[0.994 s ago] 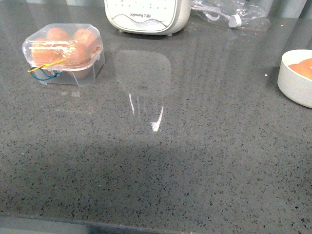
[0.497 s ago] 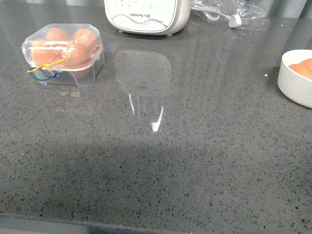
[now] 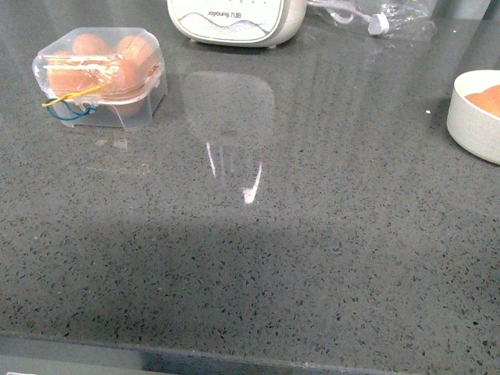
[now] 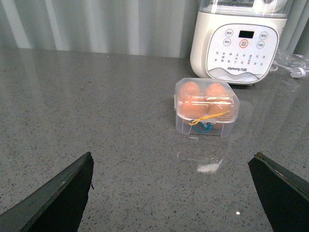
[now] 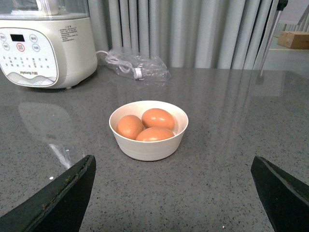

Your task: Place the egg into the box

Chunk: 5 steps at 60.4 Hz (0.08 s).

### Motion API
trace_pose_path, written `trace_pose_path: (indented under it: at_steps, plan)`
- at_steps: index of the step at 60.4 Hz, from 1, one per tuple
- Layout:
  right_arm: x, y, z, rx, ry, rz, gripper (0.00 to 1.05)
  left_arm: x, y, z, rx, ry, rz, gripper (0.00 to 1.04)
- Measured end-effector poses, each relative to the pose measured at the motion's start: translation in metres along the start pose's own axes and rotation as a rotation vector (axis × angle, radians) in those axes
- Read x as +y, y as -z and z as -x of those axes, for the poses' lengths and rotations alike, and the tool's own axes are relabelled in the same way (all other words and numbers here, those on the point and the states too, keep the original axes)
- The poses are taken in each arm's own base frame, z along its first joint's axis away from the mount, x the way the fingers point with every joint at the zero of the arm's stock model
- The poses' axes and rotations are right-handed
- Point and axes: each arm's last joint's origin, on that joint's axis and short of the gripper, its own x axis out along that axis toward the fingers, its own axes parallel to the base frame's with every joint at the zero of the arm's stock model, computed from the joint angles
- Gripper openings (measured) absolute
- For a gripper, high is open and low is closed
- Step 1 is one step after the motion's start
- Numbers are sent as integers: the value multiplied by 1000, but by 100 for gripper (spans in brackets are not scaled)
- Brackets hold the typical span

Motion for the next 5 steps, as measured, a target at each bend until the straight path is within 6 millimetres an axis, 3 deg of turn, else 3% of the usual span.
trace_pose_path:
  at_steps: [5]
  plan:
    - [0,0,0,0,0,0,97,0,0,0,0,0,0,98]
